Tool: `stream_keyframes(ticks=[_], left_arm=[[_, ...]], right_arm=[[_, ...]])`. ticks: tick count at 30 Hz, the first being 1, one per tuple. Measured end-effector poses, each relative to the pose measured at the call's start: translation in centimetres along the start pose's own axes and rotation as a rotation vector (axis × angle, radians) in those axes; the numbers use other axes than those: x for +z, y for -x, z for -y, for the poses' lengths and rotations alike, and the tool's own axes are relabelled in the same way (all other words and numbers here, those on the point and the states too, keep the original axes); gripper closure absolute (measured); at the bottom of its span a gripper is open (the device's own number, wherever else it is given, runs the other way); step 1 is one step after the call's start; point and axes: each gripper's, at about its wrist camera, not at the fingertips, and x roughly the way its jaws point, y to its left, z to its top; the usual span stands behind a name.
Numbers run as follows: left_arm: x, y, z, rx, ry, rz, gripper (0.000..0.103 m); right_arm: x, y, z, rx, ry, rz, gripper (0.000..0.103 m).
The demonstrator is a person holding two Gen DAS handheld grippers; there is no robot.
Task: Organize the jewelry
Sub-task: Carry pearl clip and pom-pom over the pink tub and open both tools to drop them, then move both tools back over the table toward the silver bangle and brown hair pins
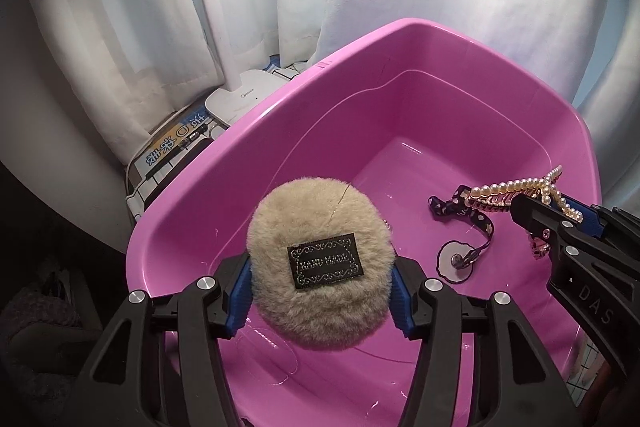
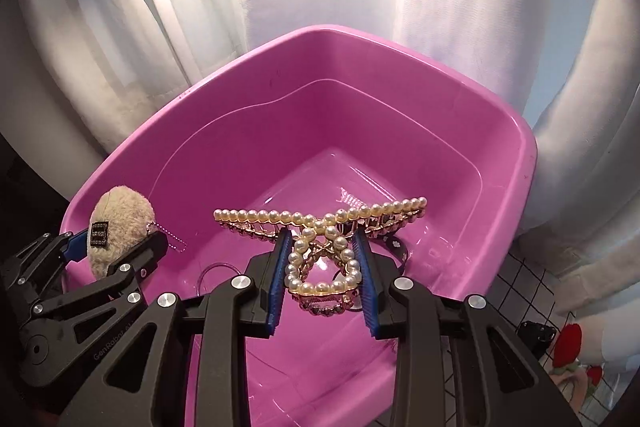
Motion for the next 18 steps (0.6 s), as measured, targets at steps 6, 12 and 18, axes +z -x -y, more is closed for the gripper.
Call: stream_keyframes(ticks=[6, 12, 18], left_arm=[[-0.1, -0.3, -0.5, 0.004, -0.001, -0.012, 0.042], [0.0, 0.7, -0.3, 0.012, -0.005, 0.020, 0.030], [-0.2, 1.2, -0.3, 0.002, 0.020, 0.032, 0.025]], right_arm=[[0.6, -0.5, 0.0, -0.043, 0.007, -0.012, 0.064], [0.6, 1.0, 0.3, -0.045, -0.001, 0.019, 0.053], [0.2, 1.9, 0.9, -0.037, -0.033, 0.037, 0.053]])
